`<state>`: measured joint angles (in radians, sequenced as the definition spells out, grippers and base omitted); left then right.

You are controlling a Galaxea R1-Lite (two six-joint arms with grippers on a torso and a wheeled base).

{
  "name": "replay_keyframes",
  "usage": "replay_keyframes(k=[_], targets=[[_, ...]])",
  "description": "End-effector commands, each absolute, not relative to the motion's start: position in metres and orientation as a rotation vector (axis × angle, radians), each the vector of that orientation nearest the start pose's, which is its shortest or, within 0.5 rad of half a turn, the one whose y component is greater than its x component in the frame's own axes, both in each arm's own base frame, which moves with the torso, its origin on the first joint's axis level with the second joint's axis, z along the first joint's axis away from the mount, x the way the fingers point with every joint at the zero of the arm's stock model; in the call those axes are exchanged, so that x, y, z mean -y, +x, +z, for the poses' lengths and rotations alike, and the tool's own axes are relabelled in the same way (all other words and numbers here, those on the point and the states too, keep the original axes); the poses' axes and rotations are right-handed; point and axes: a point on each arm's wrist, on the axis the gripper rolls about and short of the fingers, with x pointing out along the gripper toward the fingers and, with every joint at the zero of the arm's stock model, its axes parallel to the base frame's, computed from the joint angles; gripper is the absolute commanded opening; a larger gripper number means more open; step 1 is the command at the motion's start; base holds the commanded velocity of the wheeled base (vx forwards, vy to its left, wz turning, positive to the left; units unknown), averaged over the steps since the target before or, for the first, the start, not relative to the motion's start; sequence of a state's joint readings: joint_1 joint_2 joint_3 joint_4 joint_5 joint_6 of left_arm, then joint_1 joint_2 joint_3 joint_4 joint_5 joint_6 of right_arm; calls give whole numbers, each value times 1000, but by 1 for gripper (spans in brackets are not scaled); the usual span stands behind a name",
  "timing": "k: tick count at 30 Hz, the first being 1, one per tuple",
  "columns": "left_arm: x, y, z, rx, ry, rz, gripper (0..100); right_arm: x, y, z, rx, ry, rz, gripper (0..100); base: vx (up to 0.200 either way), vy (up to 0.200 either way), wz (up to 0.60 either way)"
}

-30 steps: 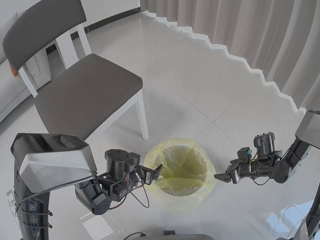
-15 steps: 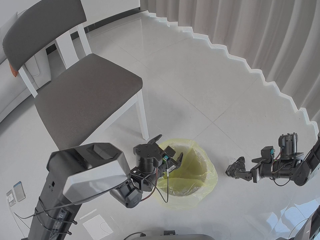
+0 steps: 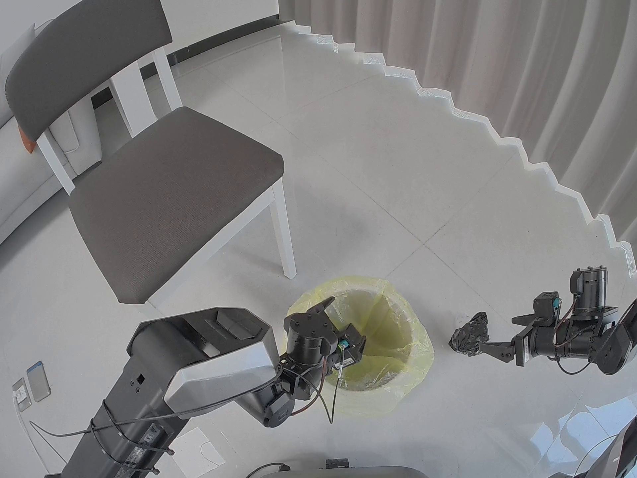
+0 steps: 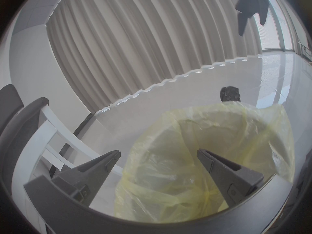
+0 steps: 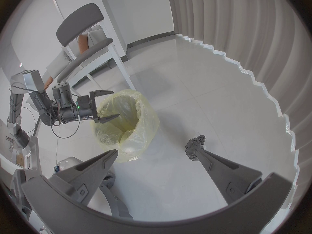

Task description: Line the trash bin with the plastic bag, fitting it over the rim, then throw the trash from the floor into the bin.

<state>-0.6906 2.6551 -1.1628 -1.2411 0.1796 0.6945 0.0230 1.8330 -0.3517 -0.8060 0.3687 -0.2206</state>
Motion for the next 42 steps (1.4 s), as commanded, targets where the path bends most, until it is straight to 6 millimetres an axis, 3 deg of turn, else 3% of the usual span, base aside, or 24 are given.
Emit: replay_keyframes(k=[1,14,20,23,28,34,42], targets=[[286,339,-58,-71,802,-616,100,-14,246,60,-623,-92,452,100,0,0,0],[252,288,-43,-164,762,-884,100,-8,246,60,-613,-77,458,100,0,0,0],[255,305,-22,-106,713,-790,100,-8,243,59,-621,-74,457,100,0,0,0],[264,323,-14,-69,700,-695,100,-8,243,58,-623,-73,458,100,0,0,0],[282,344,-30,-98,736,-582,100,-9,242,57,-631,-73,465,100,0,0,0],[294,356,-55,-144,841,-543,100,-9,240,55,-643,-69,466,100,0,0,0],[296,356,-68,-182,924,-558,100,-8,242,53,-645,-69,463,100,0,0,0]])
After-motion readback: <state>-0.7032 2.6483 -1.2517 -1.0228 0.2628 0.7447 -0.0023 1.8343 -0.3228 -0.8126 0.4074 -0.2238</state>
